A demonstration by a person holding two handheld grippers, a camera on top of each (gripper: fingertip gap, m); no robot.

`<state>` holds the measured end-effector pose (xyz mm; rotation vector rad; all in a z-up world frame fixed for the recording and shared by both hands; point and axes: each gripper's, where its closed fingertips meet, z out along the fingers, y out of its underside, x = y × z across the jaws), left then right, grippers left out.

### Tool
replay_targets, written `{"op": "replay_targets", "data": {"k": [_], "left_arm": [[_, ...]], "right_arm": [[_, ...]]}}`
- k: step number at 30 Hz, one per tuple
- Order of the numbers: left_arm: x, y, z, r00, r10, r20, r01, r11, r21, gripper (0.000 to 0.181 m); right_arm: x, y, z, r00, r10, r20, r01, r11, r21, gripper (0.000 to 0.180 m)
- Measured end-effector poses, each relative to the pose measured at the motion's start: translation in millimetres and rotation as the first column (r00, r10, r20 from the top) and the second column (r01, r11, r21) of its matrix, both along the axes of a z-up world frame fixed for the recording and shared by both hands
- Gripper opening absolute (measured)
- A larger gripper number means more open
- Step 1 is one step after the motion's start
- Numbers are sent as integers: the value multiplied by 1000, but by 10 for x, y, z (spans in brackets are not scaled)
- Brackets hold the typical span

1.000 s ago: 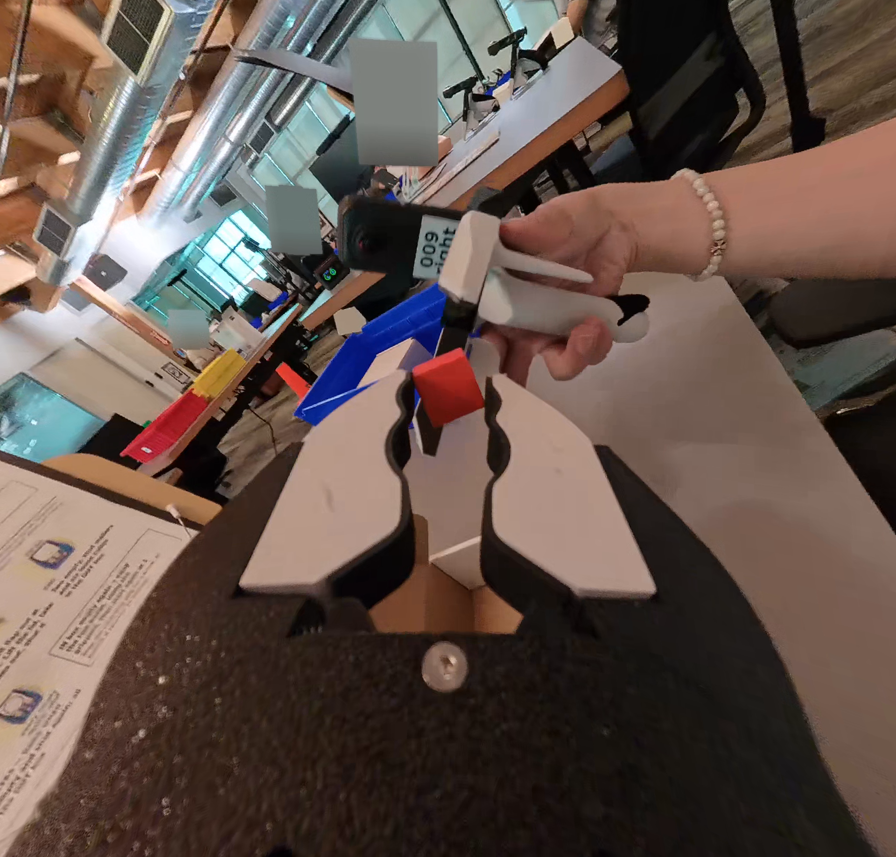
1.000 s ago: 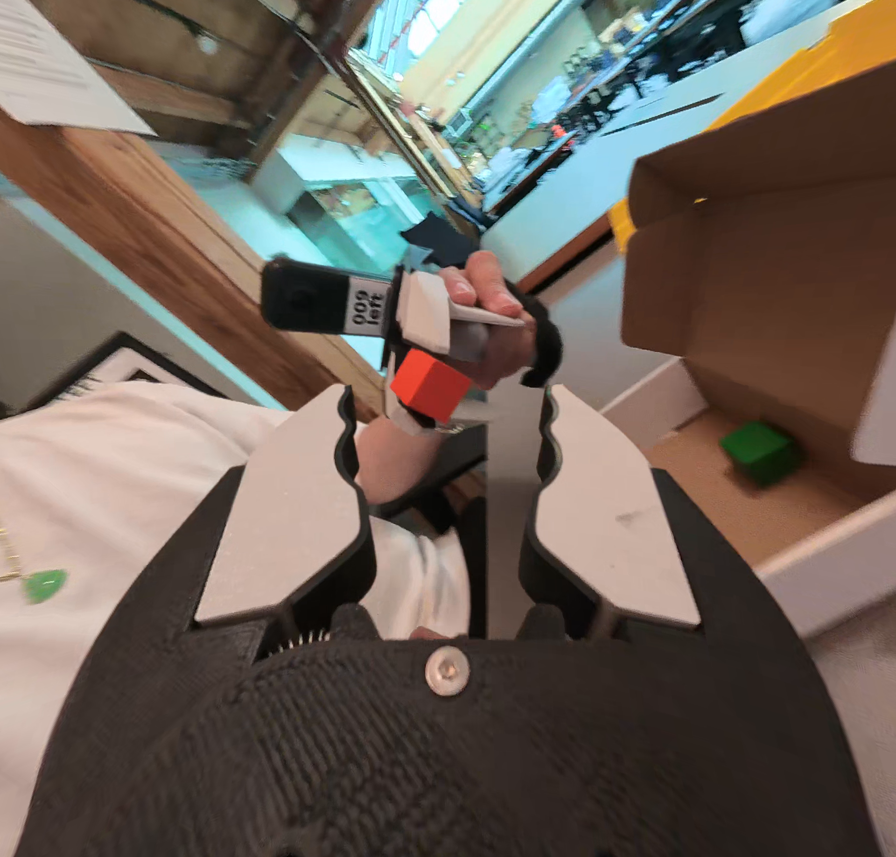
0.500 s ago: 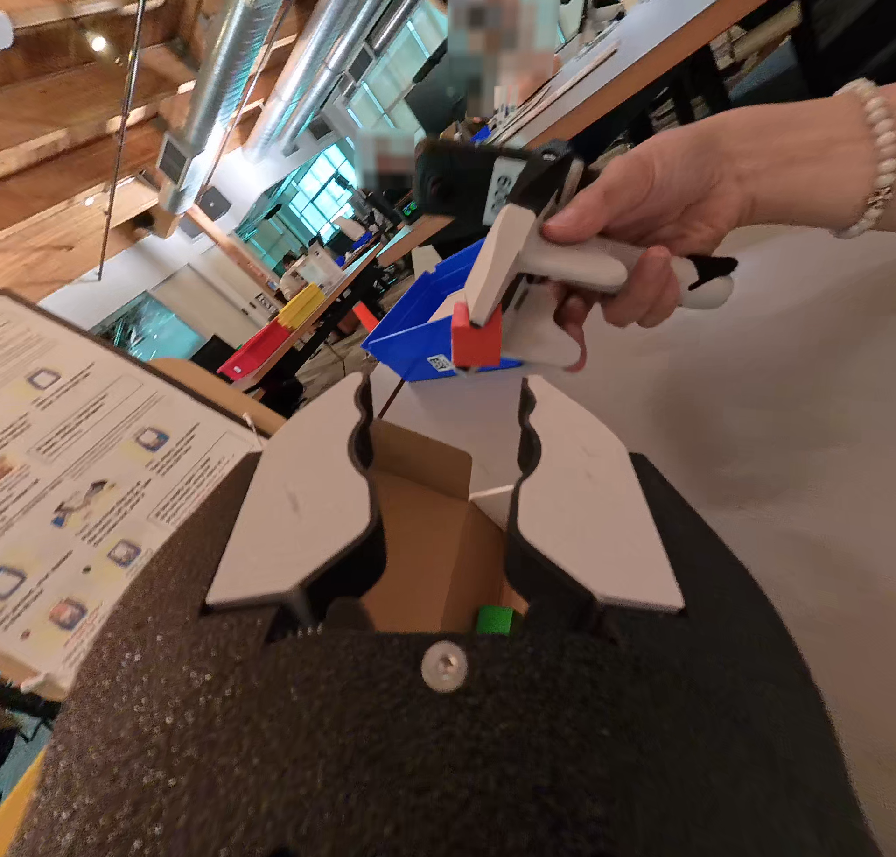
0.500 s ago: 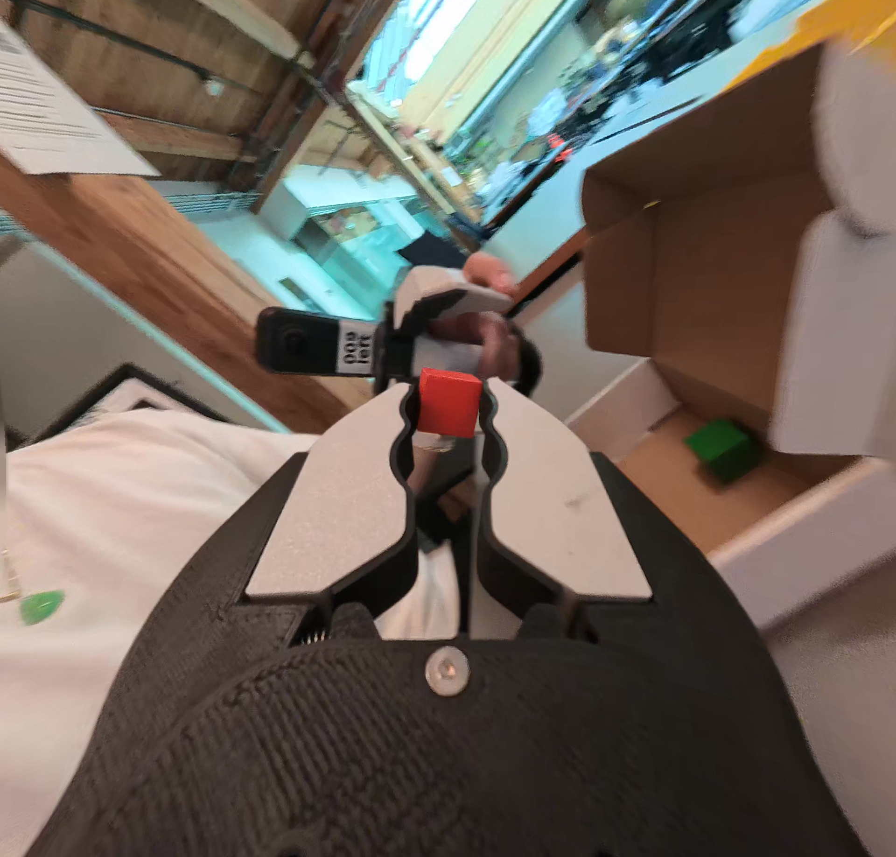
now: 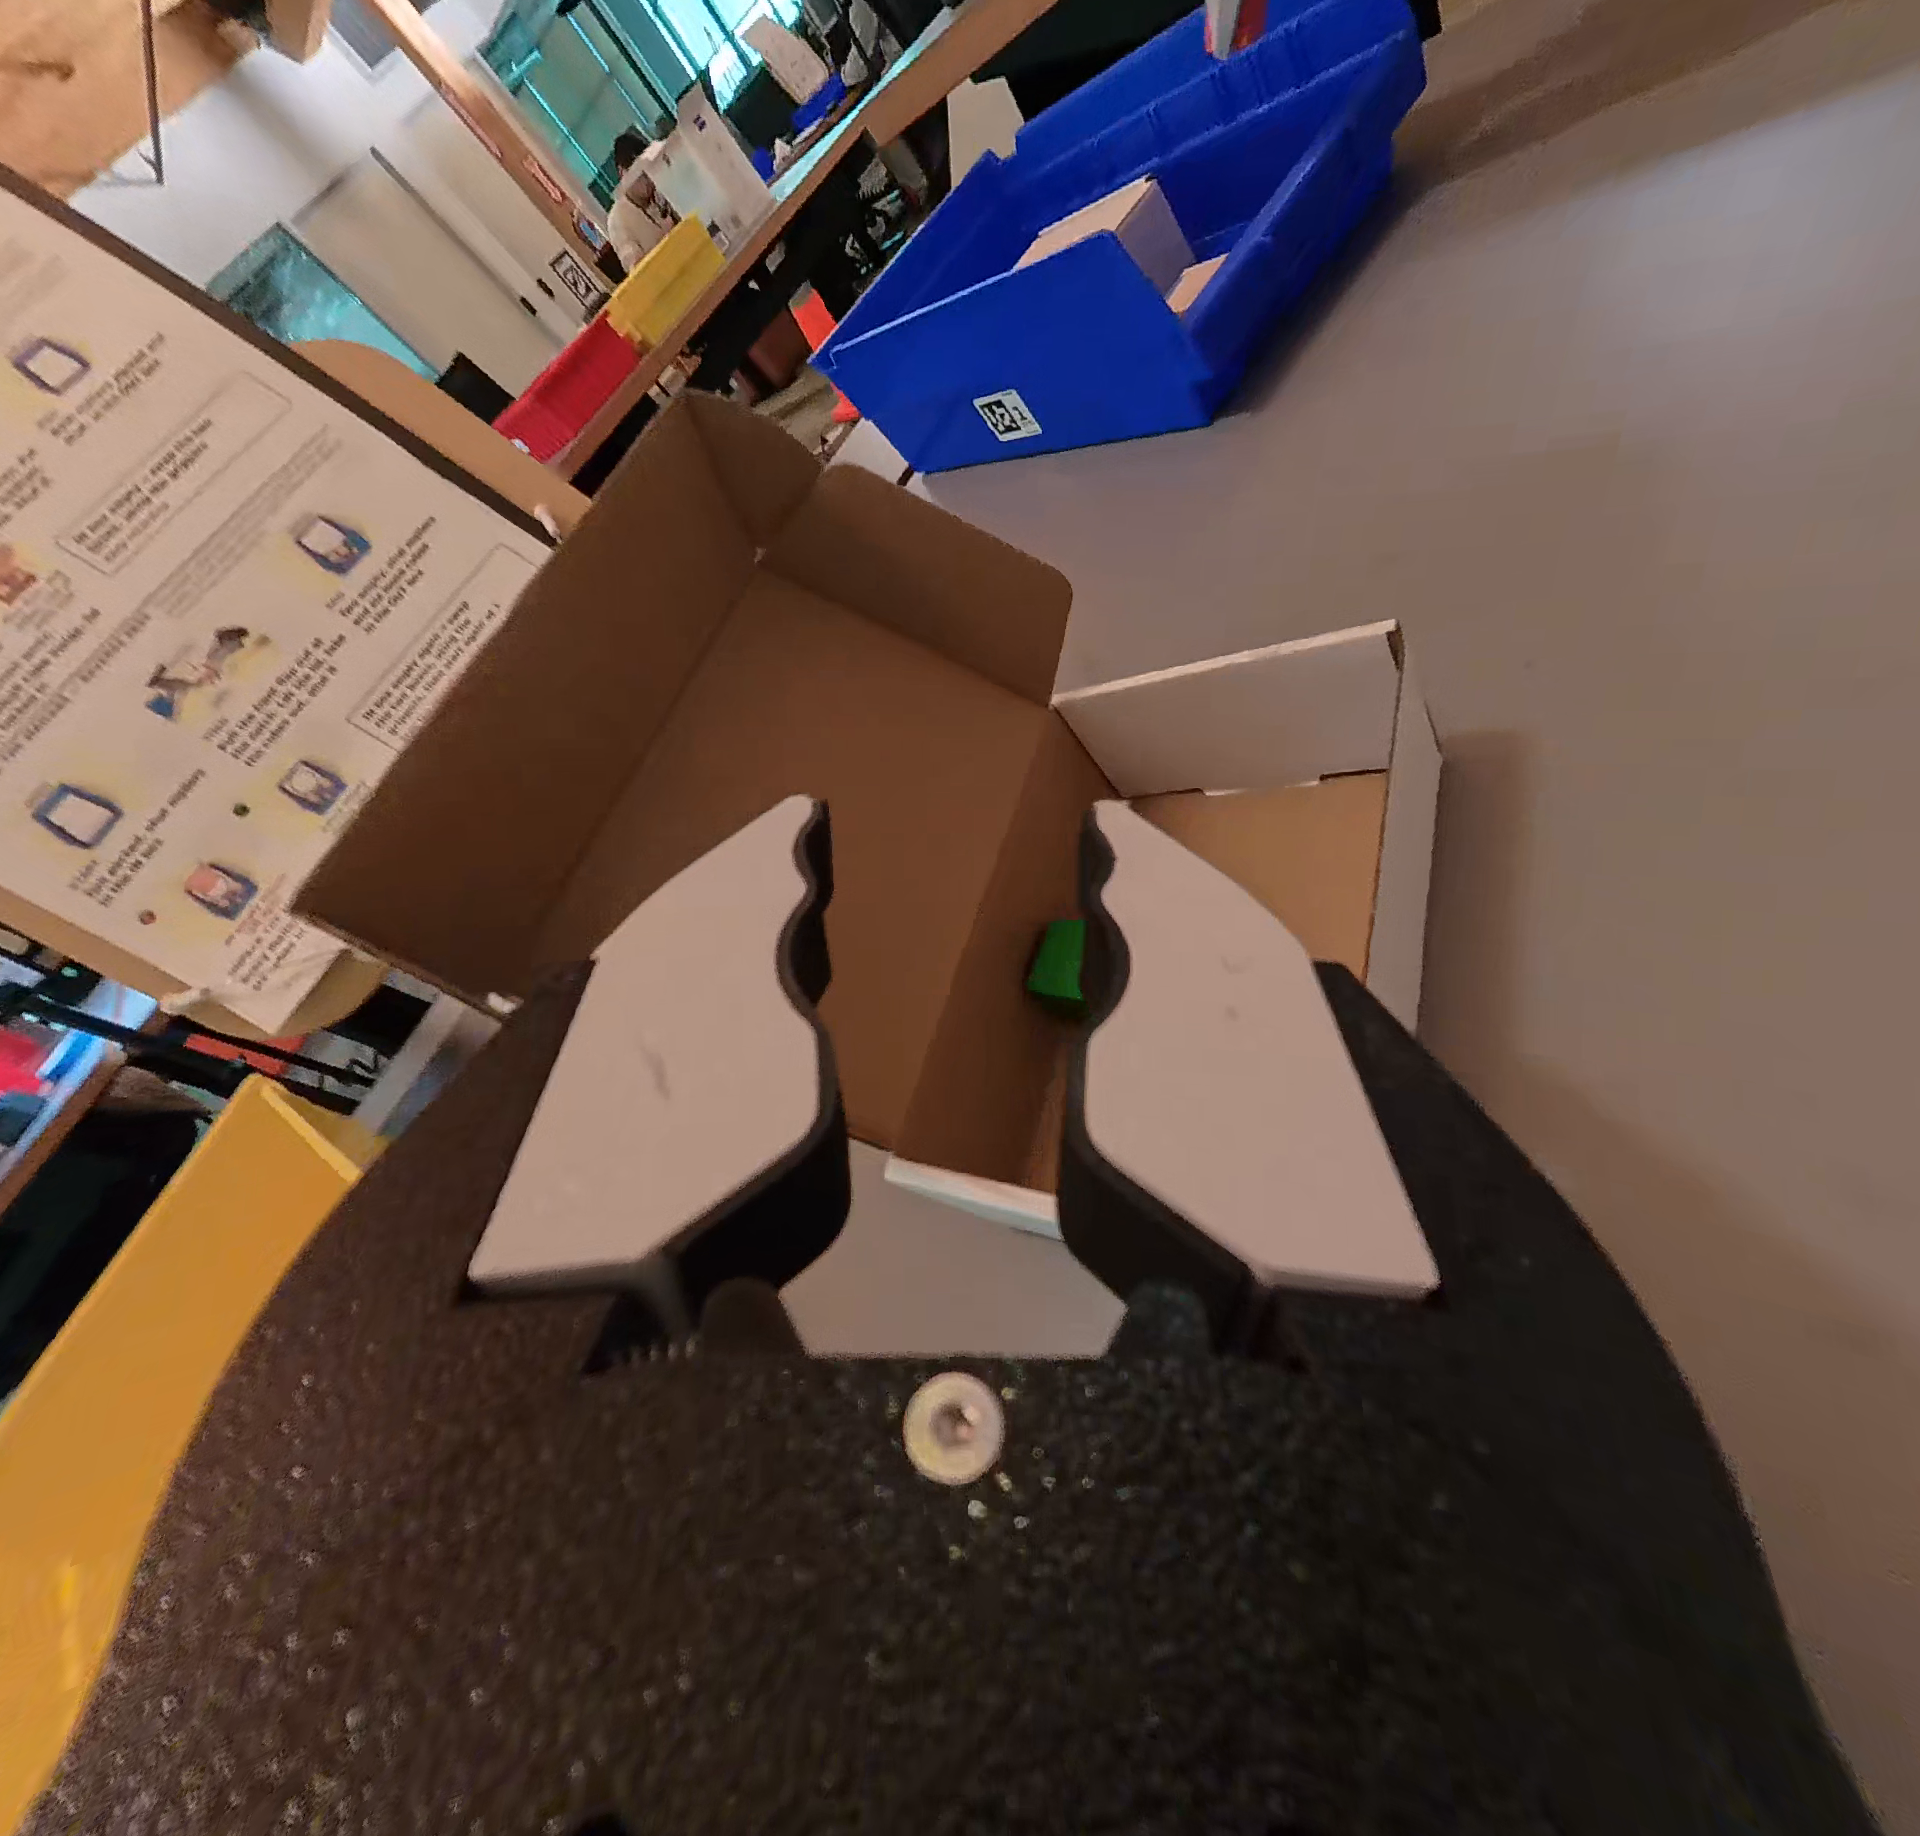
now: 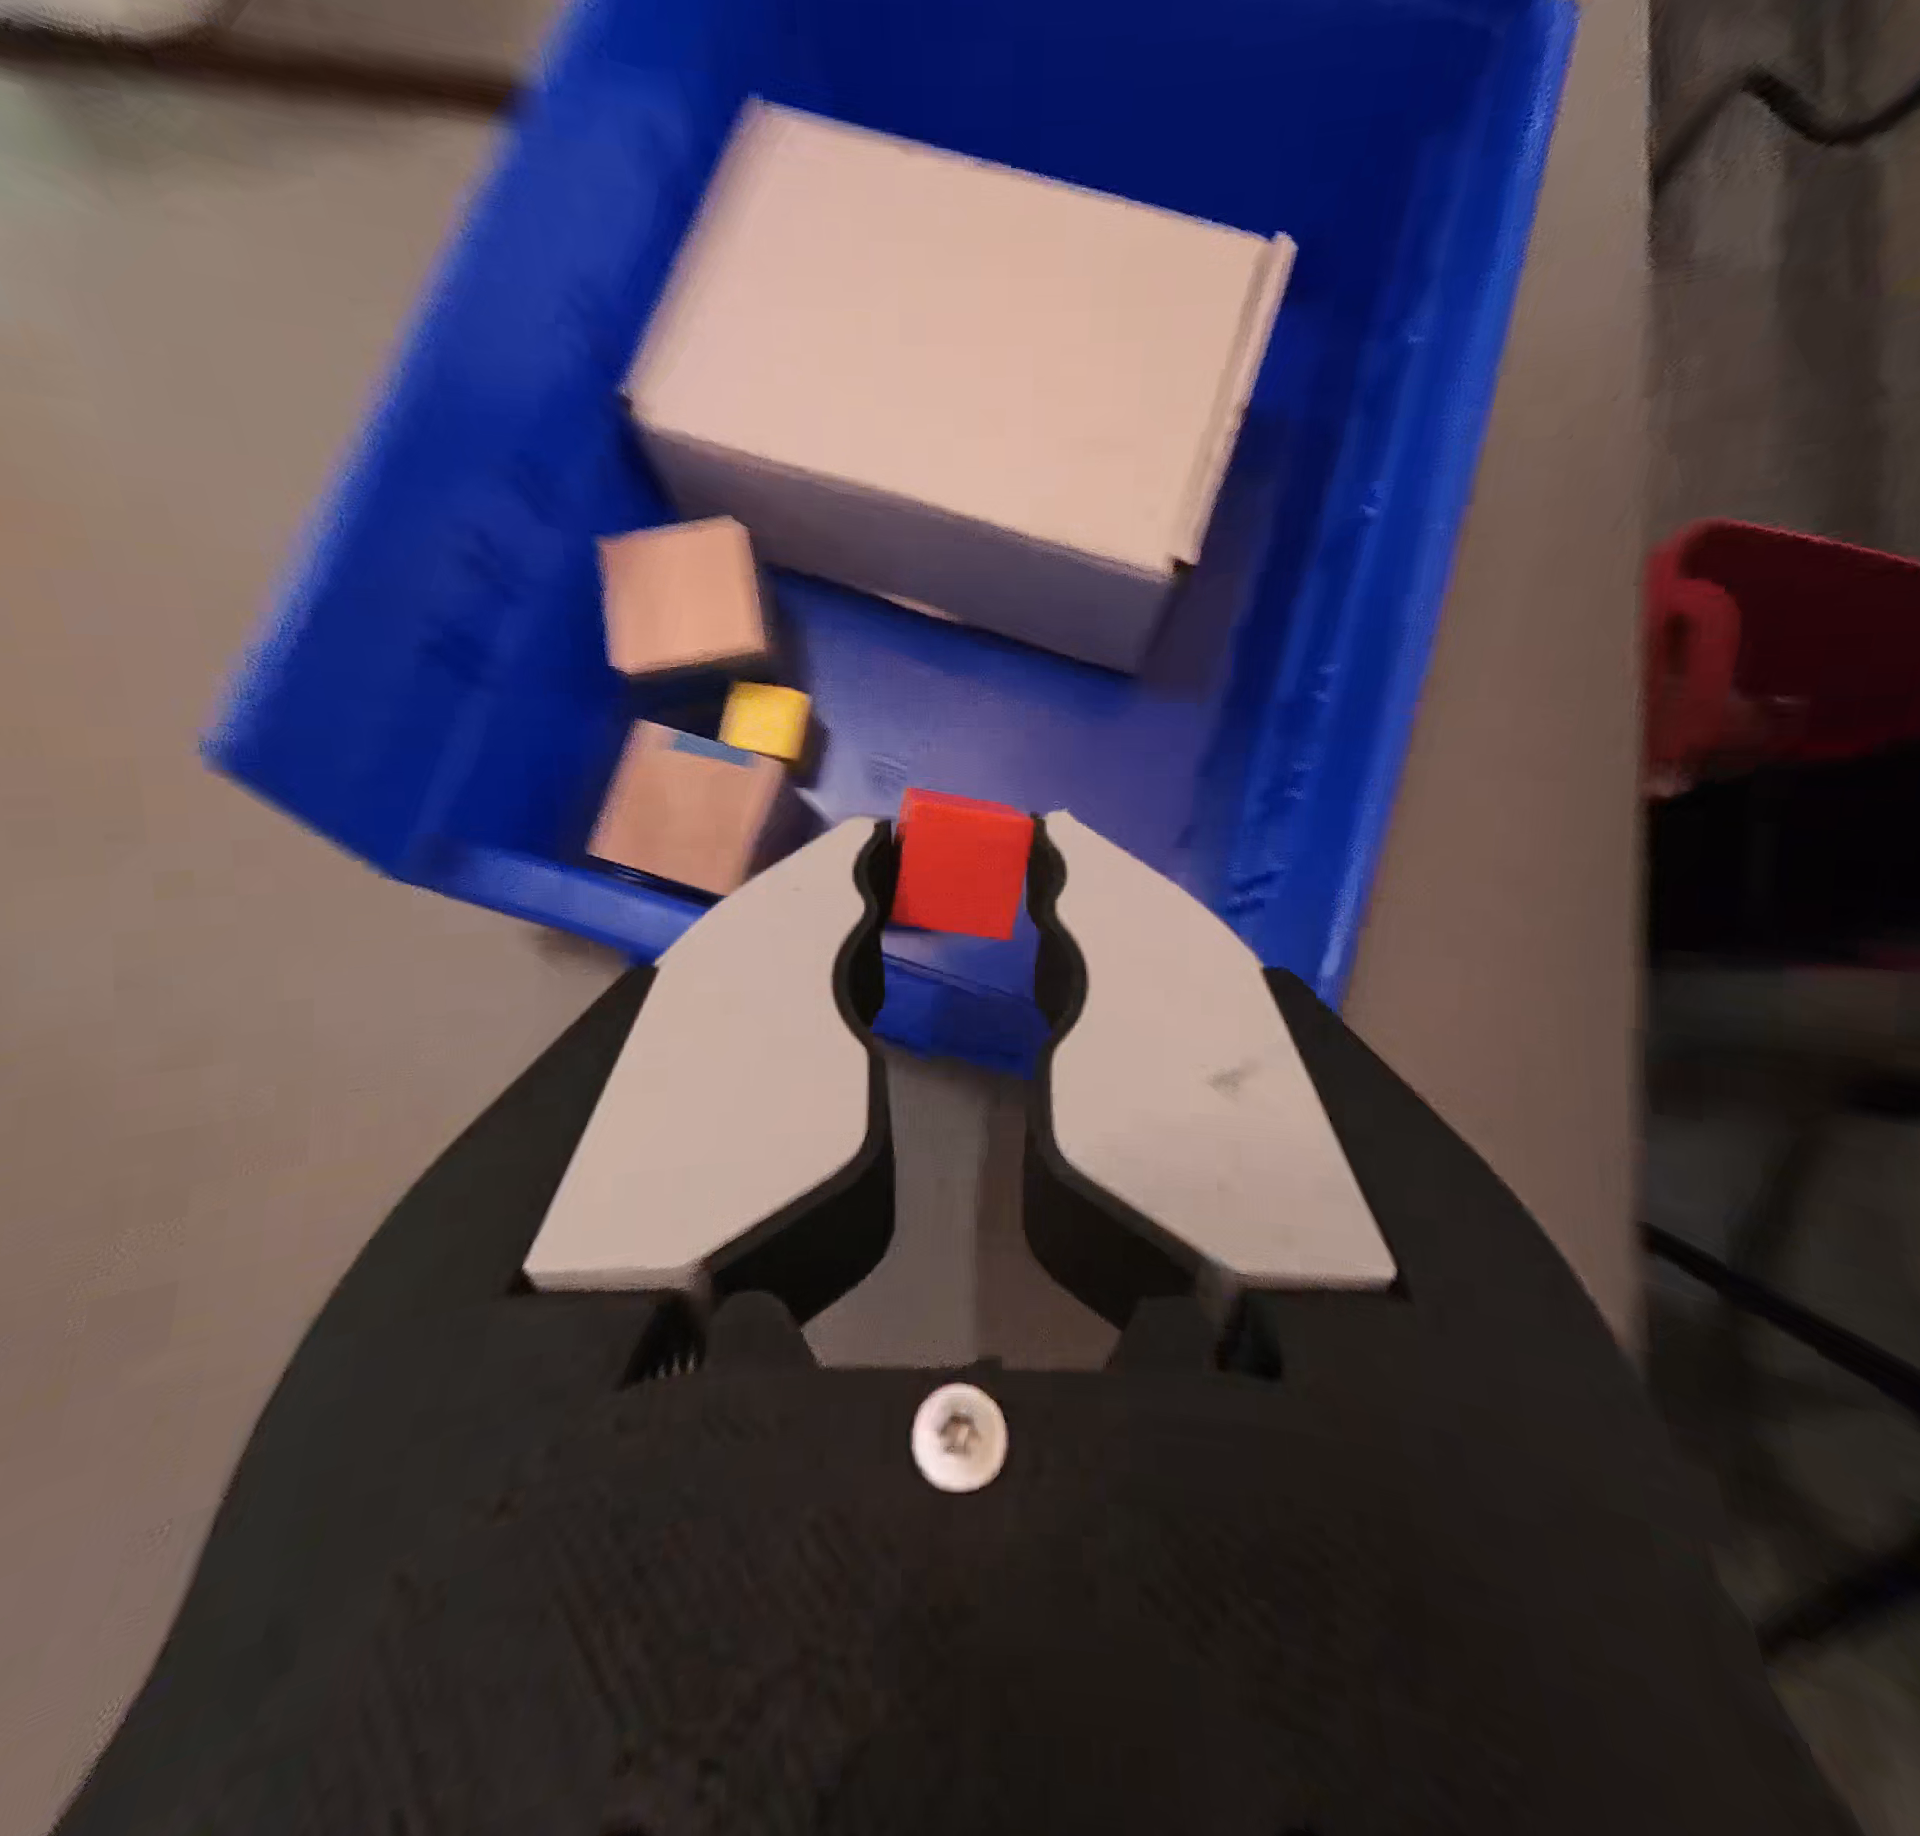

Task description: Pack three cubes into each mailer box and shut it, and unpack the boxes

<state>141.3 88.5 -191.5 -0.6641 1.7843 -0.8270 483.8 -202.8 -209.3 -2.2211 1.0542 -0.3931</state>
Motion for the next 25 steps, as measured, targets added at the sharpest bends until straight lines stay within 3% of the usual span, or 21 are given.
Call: {"op": "replay_targets", "data": {"k": [1,3,5,8,12,15,18,22,25], "left_arm": [[9,-3,-30,1000,2,-12,-3,1000,-13,44],[35,-10,-94,999,8,-38,-9,1000,-26,44],[63,-12,-158,997,20,-69,-22,999,-27,44],[96,24,-239,987,65,-145,-72,997,-41,40],[102,23,-295,948,90,-306,-130,985,-112,40],[79,66,-456,842,143,-521,-250,958,-141,41],[107,31,-618,657,152,-738,-469,850,-242,58],[224,-43,-655,581,188,-792,-578,781,-238,42],[294,-67,-715,518,228,-825,-635,748,-192,42]], "right_arm": [[51,-60,-95,1000,4,-17,-5,997,-80,25],[36,-64,-290,994,53,-100,-68,986,-155,25],[71,-101,-407,991,16,-134,-41,982,-184,25],[62,3,-435,990,20,-136,-37,992,-120,26],[-66,-13,-420,995,28,-99,-43,987,-155,63],[-287,96,-241,999,36,-28,-38,998,-55,63],[-628,295,-21,996,57,75,-63,995,79,63],[-1053,602,144,974,138,179,-173,966,194,63],[-1214,768,181,961,192,202,-233,951,204,63]]}}
